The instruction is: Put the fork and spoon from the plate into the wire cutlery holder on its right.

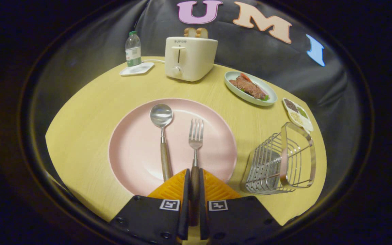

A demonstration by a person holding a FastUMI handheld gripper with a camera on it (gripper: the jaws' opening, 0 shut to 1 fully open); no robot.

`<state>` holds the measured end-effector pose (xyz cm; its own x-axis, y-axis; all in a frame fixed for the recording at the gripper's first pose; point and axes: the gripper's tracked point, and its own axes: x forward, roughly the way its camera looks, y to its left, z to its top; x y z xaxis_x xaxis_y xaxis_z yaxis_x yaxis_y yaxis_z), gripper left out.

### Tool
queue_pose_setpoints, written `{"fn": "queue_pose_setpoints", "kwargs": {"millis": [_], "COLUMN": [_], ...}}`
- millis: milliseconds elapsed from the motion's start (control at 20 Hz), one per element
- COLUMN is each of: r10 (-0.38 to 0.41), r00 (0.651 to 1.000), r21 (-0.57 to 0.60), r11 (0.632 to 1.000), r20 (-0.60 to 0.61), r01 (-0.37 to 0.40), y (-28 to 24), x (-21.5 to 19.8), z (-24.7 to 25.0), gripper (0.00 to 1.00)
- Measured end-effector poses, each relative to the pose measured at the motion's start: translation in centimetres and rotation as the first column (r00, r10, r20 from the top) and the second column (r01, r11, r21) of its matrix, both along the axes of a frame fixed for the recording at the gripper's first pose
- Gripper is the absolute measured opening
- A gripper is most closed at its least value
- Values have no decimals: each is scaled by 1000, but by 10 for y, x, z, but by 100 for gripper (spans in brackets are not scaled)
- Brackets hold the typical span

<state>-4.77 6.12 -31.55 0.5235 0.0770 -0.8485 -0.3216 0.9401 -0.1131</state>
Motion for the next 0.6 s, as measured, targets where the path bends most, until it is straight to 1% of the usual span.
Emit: {"fn": "queue_pose_setpoints", "kwargs": {"millis": [50, 150, 300, 500, 600], "r10": [2, -4, -2, 41, 79], "r00": [1000, 1000, 999, 998, 996], "r21": [15, 42, 45, 53, 46], "r11": [1000, 999, 999, 998, 996], "r20": [-17, -30, -51, -42, -51], "r01": [-1, 6, 5, -39, -76], "y": [2, 6, 2, 1, 0], "x": [-3, -4, -5, -2, -4], "z": [-15, -13, -7, 19, 32], "gripper": [12, 8, 8, 8, 8]}}
